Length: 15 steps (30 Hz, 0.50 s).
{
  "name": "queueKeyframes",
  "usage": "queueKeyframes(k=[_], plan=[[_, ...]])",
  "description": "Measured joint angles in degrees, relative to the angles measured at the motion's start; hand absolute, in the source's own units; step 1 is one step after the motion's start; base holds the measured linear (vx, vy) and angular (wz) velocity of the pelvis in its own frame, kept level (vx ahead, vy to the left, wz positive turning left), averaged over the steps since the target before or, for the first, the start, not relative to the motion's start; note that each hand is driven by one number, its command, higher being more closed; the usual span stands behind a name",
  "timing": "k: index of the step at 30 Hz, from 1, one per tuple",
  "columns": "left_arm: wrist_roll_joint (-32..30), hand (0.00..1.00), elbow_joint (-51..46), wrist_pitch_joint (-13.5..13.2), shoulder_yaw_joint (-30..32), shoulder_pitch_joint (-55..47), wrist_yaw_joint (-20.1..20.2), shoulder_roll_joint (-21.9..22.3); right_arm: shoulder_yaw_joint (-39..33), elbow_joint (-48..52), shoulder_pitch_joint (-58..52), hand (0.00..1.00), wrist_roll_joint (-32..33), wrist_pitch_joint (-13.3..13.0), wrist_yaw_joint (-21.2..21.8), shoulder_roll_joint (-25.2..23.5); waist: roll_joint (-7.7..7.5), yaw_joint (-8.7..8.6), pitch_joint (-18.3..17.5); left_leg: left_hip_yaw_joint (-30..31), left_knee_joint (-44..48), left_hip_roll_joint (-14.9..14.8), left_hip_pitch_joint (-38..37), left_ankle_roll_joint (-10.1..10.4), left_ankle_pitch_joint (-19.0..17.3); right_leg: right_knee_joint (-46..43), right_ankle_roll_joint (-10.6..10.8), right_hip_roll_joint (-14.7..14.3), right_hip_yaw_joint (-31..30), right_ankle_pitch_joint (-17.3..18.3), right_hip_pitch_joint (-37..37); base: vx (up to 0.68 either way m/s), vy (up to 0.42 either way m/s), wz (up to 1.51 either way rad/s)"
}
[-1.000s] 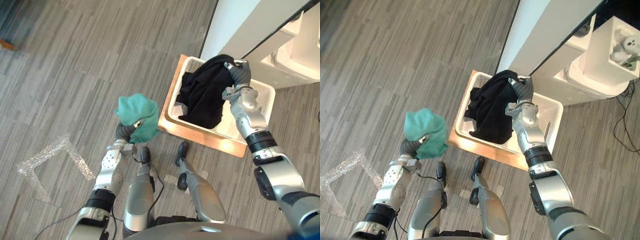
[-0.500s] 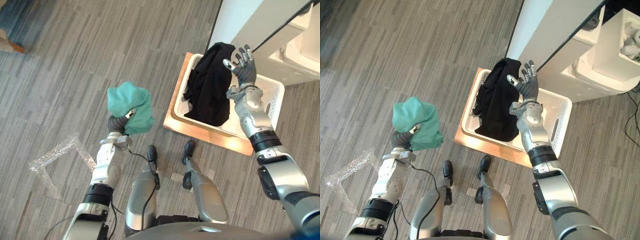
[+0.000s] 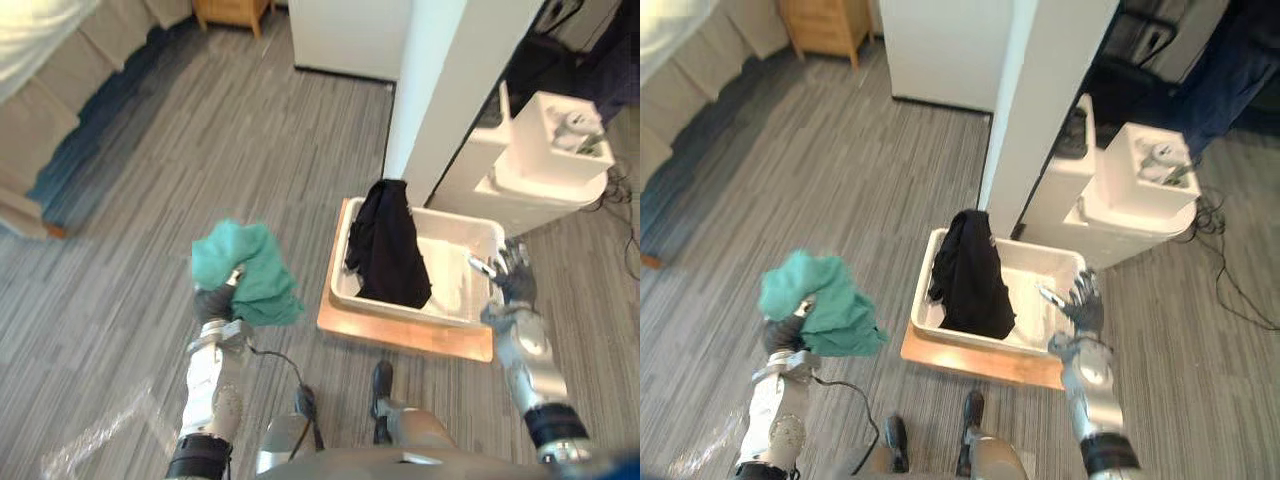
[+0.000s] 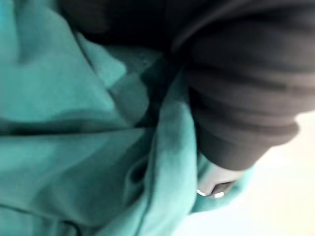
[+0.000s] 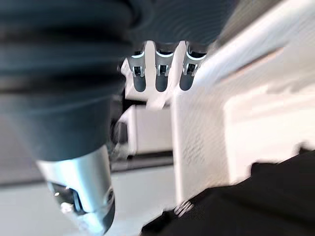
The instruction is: Tidy the bed and pick cloth on bed and put in laundry
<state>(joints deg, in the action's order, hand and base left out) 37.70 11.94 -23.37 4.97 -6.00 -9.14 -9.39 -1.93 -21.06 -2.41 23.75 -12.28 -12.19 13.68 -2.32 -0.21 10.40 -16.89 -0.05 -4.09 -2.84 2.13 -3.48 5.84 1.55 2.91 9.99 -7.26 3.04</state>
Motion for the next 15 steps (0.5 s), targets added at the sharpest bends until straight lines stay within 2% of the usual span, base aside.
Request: queueKeyframes(k=[4,6,8,12,14,15], plan=[[-0.23,1.00,-2.87,-3.45,4.25,0.08,-5.95,0.07,-0.25,-0.41,-7.65,0.00,-0.85,0.11,1.85,-2.63,0.34,-2.41,-1.19,-1.88,0.01,0.04,-2.13,0.08,-0.88,0.03,-0.01,-0.09,-1.51,0.02,-1.27,0.01,0.028,-0.25],[-1.32,1.00,-5.23,-4.29,5.04,0.33,-8.85,-0.13,-0.30,-1.77,-11.21,0.00,-2.67,0.19,3.09,-3.66,0.48,-3.72,-2.42,-2.91,-0.04,-0.01,-2.73,0.40,-1.38,0.04,-0.01,-0.26,-2.35,0.03,-1.44,-0.01,0.019,-0.20],[-2.59,1.00,-7.41,-4.24,5.14,0.88,-10.45,-0.26,-0.33,-3.59,-13.30,0.00,-2.67,0.27,3.83,-4.17,0.72,-3.95,-3.47,-4.32,-0.45,-0.15,-3.67,0.52,-1.74,0.04,-0.01,-0.63,-3.80,0.02,-1.57,0.00,0.009,-0.40],[-7.10,1.00,-8.46,-1.42,3.88,4.09,-11.31,-1.71,-1.25,-6.48,-16.25,0.00,-3.48,1.32,6.44,-4.20,1.32,-5.90,-4.97,-5.54,-0.86,-0.16,-5.20,0.60,-1.81,0.03,-0.05,-0.95,-4.86,-0.01,-2.23,0.00,0.007,-0.19],[-10.02,1.00,-8.45,2.02,2.10,6.36,-11.18,-4.10,-1.46,-8.19,-17.85,0.00,-3.92,1.65,8.34,-4.26,1.49,-6.66,-5.20,-7.52,-0.91,-0.33,-6.62,0.70,-2.11,0.04,-0.11,-1.43,-6.74,-0.11,-2.76,-0.01,0.014,-0.40],[-10.41,1.00,-8.44,2.79,1.43,7.09,-11.10,-4.69,-1.54,-8.30,-18.30,0.00,-3.92,1.64,8.89,-4.31,1.52,-6.76,-5.23,-7.90,-0.93,-0.33,-7.09,0.77,-2.26,0.04,-0.11,-1.56,-7.28,-0.14,-2.93,-0.02,0.010,-0.39]])
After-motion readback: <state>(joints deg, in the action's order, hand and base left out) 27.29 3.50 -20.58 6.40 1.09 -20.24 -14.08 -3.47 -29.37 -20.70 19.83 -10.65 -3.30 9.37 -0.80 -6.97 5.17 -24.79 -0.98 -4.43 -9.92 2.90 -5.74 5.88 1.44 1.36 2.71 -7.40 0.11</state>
